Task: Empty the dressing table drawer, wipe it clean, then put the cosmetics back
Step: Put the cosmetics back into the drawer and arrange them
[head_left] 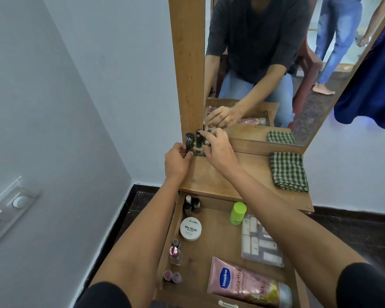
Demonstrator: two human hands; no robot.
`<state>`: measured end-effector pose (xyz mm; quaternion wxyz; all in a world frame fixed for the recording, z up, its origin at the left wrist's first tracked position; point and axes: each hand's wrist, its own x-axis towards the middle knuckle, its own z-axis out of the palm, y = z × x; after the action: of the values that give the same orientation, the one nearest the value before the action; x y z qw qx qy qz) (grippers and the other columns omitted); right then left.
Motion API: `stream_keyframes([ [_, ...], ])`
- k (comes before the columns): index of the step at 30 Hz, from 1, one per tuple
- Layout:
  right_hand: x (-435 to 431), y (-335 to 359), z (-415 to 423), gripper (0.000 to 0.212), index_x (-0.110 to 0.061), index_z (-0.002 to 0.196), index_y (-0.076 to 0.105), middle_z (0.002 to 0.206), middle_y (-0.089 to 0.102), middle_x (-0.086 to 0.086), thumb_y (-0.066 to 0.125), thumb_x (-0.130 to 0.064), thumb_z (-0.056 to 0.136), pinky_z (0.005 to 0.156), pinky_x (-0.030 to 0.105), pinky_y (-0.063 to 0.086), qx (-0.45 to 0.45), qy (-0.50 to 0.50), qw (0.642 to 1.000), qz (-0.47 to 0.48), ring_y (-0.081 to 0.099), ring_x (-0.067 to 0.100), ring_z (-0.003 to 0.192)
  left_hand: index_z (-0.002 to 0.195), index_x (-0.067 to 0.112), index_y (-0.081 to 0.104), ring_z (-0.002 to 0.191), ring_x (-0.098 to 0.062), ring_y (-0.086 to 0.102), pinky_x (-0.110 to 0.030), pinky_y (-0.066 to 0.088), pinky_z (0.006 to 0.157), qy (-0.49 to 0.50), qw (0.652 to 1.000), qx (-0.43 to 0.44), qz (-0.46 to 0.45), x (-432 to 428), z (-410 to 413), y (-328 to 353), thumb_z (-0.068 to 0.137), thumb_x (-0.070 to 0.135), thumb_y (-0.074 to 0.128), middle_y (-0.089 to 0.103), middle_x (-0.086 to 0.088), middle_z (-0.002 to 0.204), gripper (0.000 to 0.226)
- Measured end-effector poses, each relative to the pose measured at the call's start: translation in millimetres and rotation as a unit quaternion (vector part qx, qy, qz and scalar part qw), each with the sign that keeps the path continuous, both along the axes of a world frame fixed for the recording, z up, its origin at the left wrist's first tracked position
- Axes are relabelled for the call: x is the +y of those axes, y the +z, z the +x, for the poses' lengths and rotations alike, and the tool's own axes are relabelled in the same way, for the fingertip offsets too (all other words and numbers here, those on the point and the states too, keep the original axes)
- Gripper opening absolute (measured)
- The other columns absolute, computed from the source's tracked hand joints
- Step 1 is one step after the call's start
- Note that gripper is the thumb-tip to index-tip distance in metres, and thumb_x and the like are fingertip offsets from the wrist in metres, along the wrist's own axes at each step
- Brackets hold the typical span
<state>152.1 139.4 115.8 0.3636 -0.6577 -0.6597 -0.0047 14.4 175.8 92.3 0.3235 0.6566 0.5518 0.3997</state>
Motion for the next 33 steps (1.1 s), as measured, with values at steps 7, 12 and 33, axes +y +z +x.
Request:
stream_keyframes([
  [7, 4.7, 7.6, -7.5, 0.034, -0.011, 0.116, 0.061, 0.103, 0.049, 0.009, 0.065, -0.012, 0.082, 0.082, 0.034, 0.044, 0.005, -0.001, 1.000, -0.011, 0.042, 0.024, 0.105, 0.100, 0.012, 0.061, 0.080, -0.011, 0.062, -0.017, 0.045, 0.070, -0.003, 1.000, -0.005, -0.006, -10.2, -10.3, 2.0, 0.088, 0.018, 0.067, 0.064, 0.003, 0.089, 0.015],
  [12, 0.9, 9.8, -14.8, 0.021, -0.009, 0.105, 0.062, 0.103, 0.056, 0.006, 0.062, -0.008, 0.083, 0.084, 0.036, 0.044, 0.005, 0.034, 0.999, -0.010, 0.044, 0.024, 0.102, 0.100, 0.012, 0.060, 0.081, -0.012, 0.062, -0.012, 0.040, 0.062, 0.002, 1.000, -0.001, -0.018, -18.5, -23.2, 2.6, 0.087, 0.018, 0.067, 0.064, 0.002, 0.091, 0.015],
  [33, -161.5, -55.2, -44.5, 0.008, -0.016, 0.098, 0.055, 0.082, 0.063, -0.006, 0.057, -0.011, 0.091, 0.074, 0.030, 0.053, 0.223, -0.031, 0.973, -0.056, 0.061, 0.005, 0.078, 0.085, 0.018, 0.064, 0.074, -0.004, 0.065, -0.016, 0.050, 0.068, -0.043, 0.996, 0.038, -0.067, -136.9, -60.9, -17.5, 0.076, 0.020, 0.076, 0.068, 0.006, 0.078, 0.015],
])
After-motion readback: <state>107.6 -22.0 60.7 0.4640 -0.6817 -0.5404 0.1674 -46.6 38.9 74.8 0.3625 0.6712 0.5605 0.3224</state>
